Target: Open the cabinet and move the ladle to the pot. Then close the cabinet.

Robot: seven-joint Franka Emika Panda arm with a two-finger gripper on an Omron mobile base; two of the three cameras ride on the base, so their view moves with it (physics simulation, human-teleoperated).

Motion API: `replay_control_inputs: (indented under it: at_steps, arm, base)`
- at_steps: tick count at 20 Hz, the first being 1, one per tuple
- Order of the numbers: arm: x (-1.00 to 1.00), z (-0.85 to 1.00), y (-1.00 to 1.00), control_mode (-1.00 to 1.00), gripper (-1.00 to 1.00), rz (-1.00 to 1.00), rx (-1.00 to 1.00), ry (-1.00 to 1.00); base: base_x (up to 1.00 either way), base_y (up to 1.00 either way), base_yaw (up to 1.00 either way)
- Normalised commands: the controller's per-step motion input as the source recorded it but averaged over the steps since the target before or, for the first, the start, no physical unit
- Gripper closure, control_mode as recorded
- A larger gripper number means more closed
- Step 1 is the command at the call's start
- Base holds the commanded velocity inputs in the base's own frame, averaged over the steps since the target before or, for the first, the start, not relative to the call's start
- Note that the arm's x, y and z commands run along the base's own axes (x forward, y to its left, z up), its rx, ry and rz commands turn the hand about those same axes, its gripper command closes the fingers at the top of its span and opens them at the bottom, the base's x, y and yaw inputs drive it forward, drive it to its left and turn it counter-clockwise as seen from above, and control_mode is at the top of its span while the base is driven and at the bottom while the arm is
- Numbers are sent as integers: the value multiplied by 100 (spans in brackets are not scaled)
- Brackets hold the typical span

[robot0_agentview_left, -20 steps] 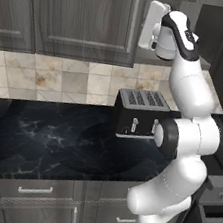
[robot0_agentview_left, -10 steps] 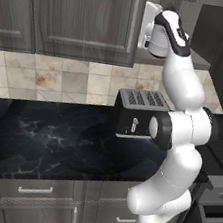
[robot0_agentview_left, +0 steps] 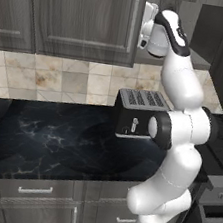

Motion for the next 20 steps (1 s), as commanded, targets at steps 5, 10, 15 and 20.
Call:
replay_control_inputs:
  at_steps: [5, 10, 15, 20]
  arm:
    - [-91, 0, 84, -100, 100, 8, 6, -4]
    - [-100, 0, 48, -100, 100, 3, 12, -15]
    - [-100, 0, 56, -100, 100, 2, 10, -22]
    - [-100, 0, 100, -100, 100, 7, 0, -17]
  base:
    - [0, 0, 0]
    - [0, 0, 0]
    - [0, 0, 0]
    - [0, 0, 0]
